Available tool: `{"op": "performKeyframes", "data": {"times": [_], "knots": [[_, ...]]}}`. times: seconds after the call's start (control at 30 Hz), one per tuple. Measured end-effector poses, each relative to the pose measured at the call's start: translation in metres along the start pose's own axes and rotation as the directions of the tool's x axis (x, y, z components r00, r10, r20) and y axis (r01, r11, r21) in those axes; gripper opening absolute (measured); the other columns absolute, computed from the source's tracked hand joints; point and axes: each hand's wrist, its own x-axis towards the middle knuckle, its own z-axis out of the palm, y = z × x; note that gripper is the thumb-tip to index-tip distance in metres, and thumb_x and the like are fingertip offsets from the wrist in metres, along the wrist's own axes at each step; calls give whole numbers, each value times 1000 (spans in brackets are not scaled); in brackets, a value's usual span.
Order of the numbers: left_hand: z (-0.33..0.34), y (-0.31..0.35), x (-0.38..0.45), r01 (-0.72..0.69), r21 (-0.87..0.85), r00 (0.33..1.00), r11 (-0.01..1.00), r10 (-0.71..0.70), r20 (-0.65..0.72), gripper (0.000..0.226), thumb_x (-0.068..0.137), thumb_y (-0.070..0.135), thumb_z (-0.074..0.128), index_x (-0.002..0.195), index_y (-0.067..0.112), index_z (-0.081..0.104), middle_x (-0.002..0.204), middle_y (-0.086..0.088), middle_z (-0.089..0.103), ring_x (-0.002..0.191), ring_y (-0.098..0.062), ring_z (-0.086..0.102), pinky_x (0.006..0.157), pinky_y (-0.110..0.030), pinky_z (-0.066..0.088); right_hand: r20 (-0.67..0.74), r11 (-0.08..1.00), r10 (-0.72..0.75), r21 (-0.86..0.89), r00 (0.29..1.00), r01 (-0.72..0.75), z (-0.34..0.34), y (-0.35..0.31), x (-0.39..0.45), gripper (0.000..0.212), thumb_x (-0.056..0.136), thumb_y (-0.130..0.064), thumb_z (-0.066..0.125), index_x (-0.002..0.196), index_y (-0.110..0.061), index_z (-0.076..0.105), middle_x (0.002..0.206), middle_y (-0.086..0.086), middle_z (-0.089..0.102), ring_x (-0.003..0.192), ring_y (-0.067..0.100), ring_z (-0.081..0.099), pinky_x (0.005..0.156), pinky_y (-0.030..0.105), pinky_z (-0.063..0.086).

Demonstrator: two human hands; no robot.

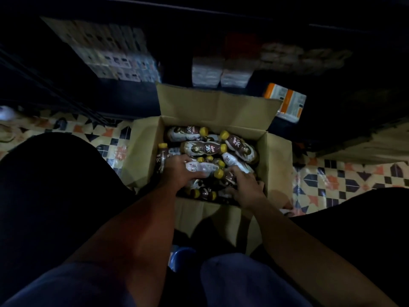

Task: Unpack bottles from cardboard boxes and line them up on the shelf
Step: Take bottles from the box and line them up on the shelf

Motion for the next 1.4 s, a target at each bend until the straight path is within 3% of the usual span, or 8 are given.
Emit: {"op": "performKeyframes", "data": {"times": [0.13, 0.27, 0.4, 0.53, 0.8, 0.97, 1.13, 1.4], "knots": [[5, 19, -8, -25, -136, 992, 990, 8, -126, 66, 53, 30, 102, 110, 16, 73, 104, 6, 64, 97, -12, 61, 78, -20, 48, 28, 951, 19, 307, 999, -27, -10, 1, -4, 58, 85, -54, 68, 134, -48, 36, 135, -4, 57, 127, 27, 51, 105, 51, 42], [-1, 34, -12, -96, -291, 972, 952, 27, -233, 54, 53, 22, 102, 99, 20, 74, 89, 16, 65, 89, -11, 68, 75, -20, 56, 80, 681, 92, 722, 993, -121, -14, -7, -6, 63, 96, -35, 68, 148, -37, 35, 138, 1, 56, 123, 24, 58, 105, 45, 49], [-11, 46, -14, -141, -380, 975, 914, 61, -214, 37, 63, 17, 97, 85, 27, 69, 88, 11, 74, 83, -6, 72, 84, -31, 60, 116, 434, 152, 884, 982, -171, -16, -17, -6, 66, 98, -25, 64, 154, -38, 31, 141, 7, 56, 119, 29, 61, 104, 53, 50], [-11, 50, -17, -186, -367, 981, 911, 151, -121, 34, 72, 20, 93, 100, 24, 73, 94, 10, 77, 87, 0, 73, 87, -30, 61, 114, 235, 171, 960, 979, -153, -18, -23, -3, 62, 96, -24, 64, 151, -36, 39, 138, 11, 61, 117, 36, 64, 102, 58, 50], [3, 59, -16, -269, -237, 941, 934, 307, 142, 55, 93, 38, 71, 142, 31, 46, 131, 14, 64, 120, -1, 59, 105, -26, 46, -97, 534, 212, 845, 973, -32, -17, -33, 4, 76, 62, -10, 90, 121, -37, 50, 111, -9, 68, 103, 12, 65, 95, 41, 55], [-6, 66, -12, -214, -300, 973, 930, 230, 20, 40, 81, 5, 78, 109, 30, 63, 93, 14, 75, 86, -3, 69, 75, -19, 52, -198, 529, 214, 847, 957, 57, -24, -46, 13, 42, 72, -9, 85, 110, -23, 72, 99, -4, 77, 94, 13, 73, 90, 42, 59], [-41, 98, -41, -173, -413, 985, 894, 163, -59, 37, 72, 4, 82, 103, 19, 68, 91, -1, 77, 83, -19, 74, 73, -41, 62, -223, 436, 113, 887, 968, 154, -74, -92, -18, 45, 77, 18, 71, 96, -22, 67, 82, -12, 76, 79, 1, 71, 67, 17, 54], [-171, 239, -168, -256, -544, 965, 799, 245, -94, 36, 75, -16, 74, 94, 11, 60, 73, 7, 68, 63, -6, 60, 56, -25, 50, -220, 429, -48, 876, 974, 219, -233, -182, -155, 39, 74, 20, 72, 93, -13, 64, 78, -6, 73, 75, 10, 68, 69, 34, 58]]}}
